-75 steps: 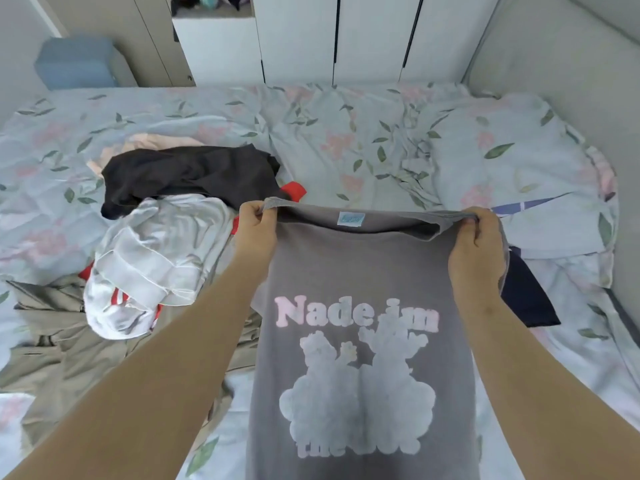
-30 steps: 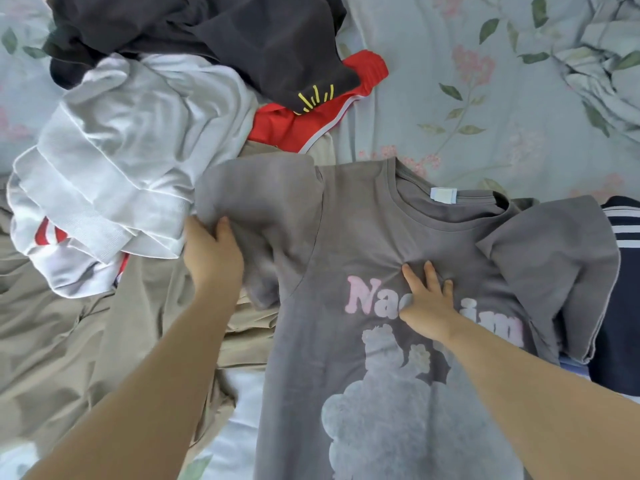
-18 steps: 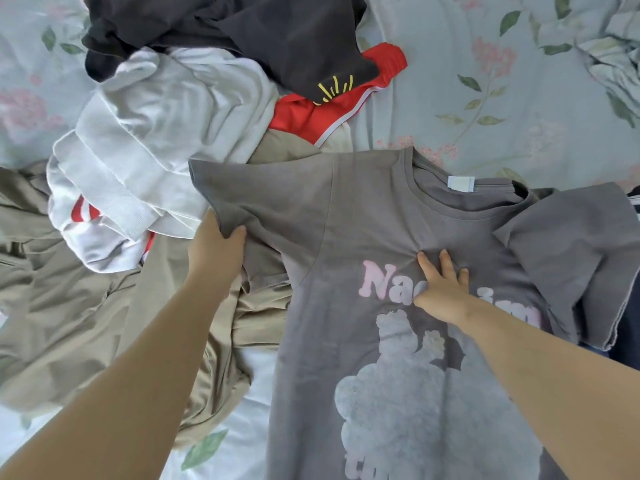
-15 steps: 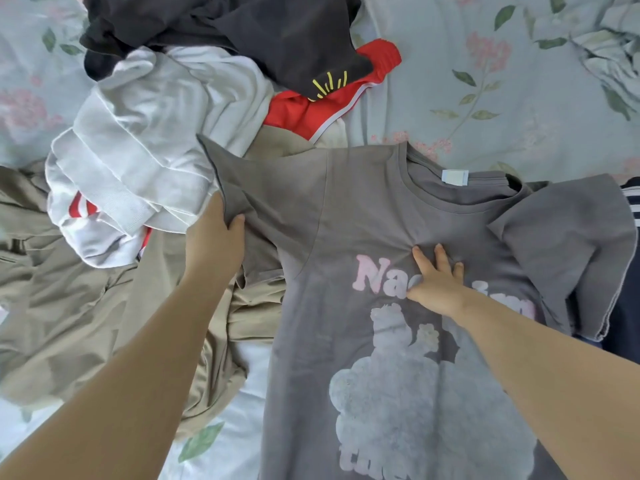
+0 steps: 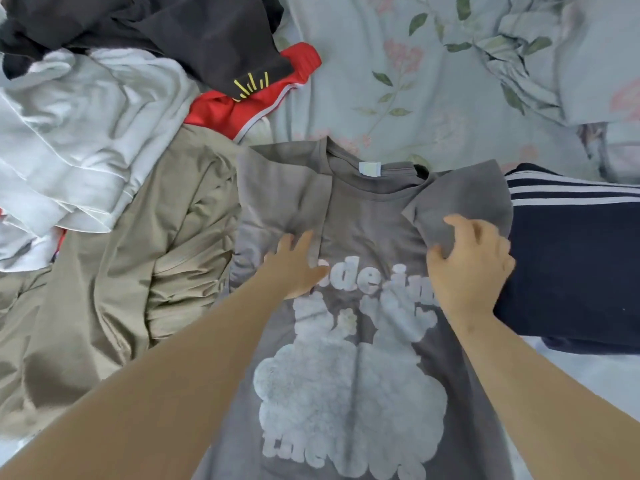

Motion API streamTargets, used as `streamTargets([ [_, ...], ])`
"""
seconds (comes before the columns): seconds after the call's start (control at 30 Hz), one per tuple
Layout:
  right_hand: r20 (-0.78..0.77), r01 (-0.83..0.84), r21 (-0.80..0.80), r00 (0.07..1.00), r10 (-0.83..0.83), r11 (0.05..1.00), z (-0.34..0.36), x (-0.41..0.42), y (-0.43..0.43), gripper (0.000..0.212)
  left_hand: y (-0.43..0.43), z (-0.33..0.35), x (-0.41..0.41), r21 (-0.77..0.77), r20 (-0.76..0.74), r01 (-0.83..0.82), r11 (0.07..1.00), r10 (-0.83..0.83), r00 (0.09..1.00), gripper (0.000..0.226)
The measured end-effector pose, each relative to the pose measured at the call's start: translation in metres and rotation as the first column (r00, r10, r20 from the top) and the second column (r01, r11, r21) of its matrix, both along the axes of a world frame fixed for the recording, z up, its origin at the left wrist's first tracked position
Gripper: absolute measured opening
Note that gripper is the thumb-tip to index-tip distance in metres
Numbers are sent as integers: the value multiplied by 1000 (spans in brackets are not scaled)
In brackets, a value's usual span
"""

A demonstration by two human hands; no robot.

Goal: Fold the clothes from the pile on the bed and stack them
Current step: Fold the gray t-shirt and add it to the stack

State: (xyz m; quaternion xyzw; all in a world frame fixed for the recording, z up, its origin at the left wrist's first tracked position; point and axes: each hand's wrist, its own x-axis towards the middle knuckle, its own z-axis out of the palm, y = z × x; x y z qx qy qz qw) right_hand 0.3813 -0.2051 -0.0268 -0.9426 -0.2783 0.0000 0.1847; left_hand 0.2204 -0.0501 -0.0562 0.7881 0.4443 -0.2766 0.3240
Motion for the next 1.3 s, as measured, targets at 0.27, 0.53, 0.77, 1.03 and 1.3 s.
streamTargets([
  [0.27,-336,370,-60,867,-368,927,0,56,-25,36,-18,-15,4,94,-174,98,991,-80,981,75],
  [0.53,-535,685,285,695,-481,671,39,89,-76,7,-62,3,37,189,-145,29,982,-1,989,65],
  [0.77,-689,813,174,503,-522,555,39,100,-105,25,-77,-5,51,122,-190,14,992,9,982,71],
  [1.03,-495,-37,117,864,91,992,64,40,-30,36,-45,1,46,-126,253,-508,852,522,814,53],
  [1.3,-667,-101,-229,741,-81,968,11,12,-47,37,-42,12,54,-54,330,-653,755,631,702,39],
])
